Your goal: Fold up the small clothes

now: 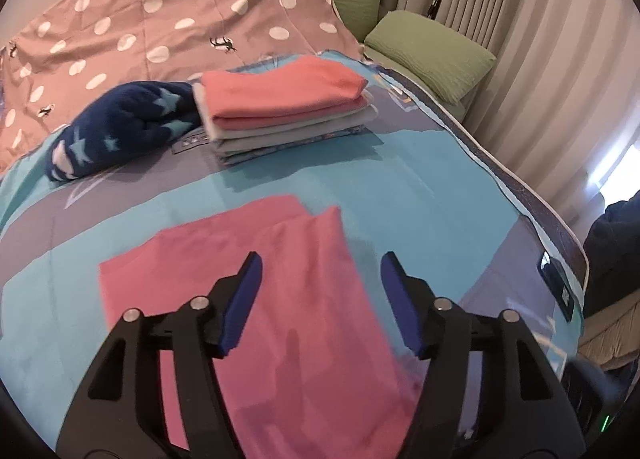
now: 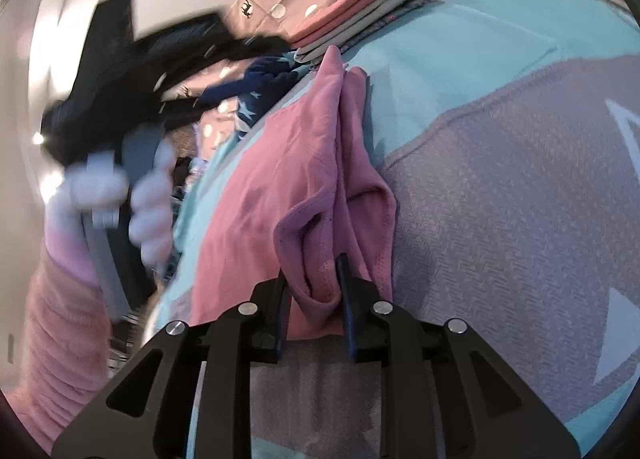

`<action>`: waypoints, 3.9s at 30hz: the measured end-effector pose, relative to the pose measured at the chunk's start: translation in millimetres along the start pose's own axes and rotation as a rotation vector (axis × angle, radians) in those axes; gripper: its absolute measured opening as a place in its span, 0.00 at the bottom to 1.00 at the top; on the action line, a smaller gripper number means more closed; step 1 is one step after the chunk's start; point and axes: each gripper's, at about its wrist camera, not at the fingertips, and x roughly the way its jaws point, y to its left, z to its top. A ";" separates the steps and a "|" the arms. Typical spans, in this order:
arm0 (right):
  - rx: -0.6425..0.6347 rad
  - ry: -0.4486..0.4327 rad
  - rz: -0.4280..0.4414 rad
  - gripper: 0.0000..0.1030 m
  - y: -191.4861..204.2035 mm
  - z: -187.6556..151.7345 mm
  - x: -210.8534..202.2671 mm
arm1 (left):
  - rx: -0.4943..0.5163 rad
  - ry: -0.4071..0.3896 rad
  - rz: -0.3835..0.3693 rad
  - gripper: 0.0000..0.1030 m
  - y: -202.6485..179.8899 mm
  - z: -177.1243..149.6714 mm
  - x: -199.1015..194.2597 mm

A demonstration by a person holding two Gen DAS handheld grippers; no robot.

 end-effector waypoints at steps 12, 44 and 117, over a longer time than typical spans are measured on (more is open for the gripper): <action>0.044 -0.009 -0.126 0.06 -22.4 4.6 -13.2 | 0.022 -0.070 0.180 0.69 44.4 -124.2 -77.9; -0.156 0.015 -0.169 0.05 8.0 20.3 32.8 | -0.085 -0.023 0.218 0.75 49.0 -222.8 -87.1; -0.285 0.052 -0.144 0.12 -11.7 149.2 94.0 | -0.227 -0.054 0.154 0.83 137.1 -97.0 15.2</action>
